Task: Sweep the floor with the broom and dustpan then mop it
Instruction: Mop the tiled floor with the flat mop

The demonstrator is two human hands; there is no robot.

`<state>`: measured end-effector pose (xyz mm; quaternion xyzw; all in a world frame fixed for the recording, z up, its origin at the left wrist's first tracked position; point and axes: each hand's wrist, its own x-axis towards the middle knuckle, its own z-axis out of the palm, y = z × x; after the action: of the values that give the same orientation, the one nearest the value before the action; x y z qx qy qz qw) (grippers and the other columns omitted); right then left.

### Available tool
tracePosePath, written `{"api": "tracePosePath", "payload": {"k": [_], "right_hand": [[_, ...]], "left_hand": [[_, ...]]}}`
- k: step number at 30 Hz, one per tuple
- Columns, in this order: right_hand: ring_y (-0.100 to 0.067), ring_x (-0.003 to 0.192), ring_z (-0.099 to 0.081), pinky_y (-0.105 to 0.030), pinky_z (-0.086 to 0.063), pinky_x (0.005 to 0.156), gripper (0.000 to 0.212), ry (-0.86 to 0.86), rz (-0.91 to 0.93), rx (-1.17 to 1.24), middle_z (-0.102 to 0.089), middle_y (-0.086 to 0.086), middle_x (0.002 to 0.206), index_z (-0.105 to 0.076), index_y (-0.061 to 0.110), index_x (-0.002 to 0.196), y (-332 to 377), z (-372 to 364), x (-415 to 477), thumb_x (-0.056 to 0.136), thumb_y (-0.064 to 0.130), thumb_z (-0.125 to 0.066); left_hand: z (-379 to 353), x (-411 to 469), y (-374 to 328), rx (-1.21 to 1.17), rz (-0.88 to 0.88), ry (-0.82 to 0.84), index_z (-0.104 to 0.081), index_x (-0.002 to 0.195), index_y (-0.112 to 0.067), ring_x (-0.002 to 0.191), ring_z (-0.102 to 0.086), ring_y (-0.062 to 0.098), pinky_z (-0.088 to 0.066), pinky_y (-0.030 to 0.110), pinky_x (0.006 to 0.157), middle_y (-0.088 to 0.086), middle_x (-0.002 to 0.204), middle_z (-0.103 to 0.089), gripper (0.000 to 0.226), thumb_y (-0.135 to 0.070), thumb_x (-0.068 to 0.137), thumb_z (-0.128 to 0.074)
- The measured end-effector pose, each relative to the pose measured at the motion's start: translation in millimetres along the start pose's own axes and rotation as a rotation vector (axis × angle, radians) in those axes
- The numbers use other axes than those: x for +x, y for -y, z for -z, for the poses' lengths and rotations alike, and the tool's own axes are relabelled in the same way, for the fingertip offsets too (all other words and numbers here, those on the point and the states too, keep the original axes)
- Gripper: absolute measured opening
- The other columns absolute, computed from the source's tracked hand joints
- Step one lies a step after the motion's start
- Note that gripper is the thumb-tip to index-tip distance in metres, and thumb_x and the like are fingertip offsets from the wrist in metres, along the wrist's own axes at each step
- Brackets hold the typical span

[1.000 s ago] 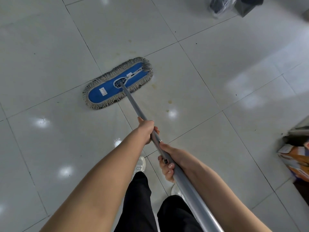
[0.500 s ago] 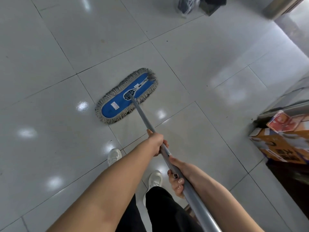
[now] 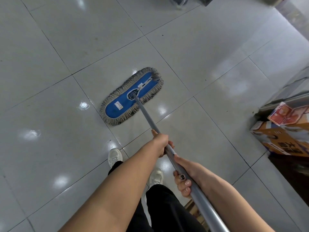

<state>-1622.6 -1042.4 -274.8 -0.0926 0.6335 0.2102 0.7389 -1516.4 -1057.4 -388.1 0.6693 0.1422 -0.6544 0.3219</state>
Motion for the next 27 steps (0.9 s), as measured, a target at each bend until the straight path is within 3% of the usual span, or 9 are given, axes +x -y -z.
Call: {"api": "tracePosePath", "payload": {"k": [8,10,16,27], "right_hand": [[-0.007,0.021,-0.031,-0.009,-0.027,0.029,0.056,0.009,0.009,-0.024,-0.034,0.002,0.036,-0.039,0.011,0.065,65.5,-32.9,13.4,0.089,0.061,-0.045],[-0.007,0.021,-0.031,-0.009,-0.027,0.029,0.056,0.002,0.011,-0.033,-0.035,0.002,0.036,-0.040,0.011,0.065,88.2,-45.4,17.6,0.089,0.062,-0.045],[-0.007,0.021,-0.031,-0.010,-0.028,0.029,0.057,-0.009,0.015,-0.045,-0.036,0.002,0.037,-0.040,0.012,0.064,169.8,-102.5,30.0,0.087,0.064,-0.046],[-0.007,0.021,-0.030,-0.009,-0.029,0.029,0.056,0.027,0.046,0.013,-0.035,0.002,0.037,-0.039,0.011,0.066,329.8,-235.9,48.5,0.089,0.062,-0.045]], "left_hand": [[20.2,28.8,-66.9,0.030,-0.025,0.001,0.001,0.150,-0.032,0.052,-0.046,0.014,-0.045,0.026,0.064,0.005,0.060,-0.046,0.063,-0.013,0.100,-0.031],[28.6,38.9,-90.1,0.027,-0.044,-0.001,0.000,0.149,-0.031,0.052,-0.046,0.014,-0.043,0.025,0.057,0.005,0.061,-0.046,0.061,-0.013,0.100,-0.031],[70.7,72.2,-176.4,0.026,-0.069,0.011,0.007,0.150,-0.032,0.053,-0.048,0.014,-0.045,0.027,0.059,0.005,0.063,-0.048,0.066,-0.014,0.100,-0.032],[165.9,130.1,-356.9,0.048,-0.120,-0.003,-0.006,0.150,-0.030,0.045,-0.048,0.013,-0.042,0.022,0.052,0.006,0.060,-0.045,0.061,-0.014,0.099,-0.037]]}}
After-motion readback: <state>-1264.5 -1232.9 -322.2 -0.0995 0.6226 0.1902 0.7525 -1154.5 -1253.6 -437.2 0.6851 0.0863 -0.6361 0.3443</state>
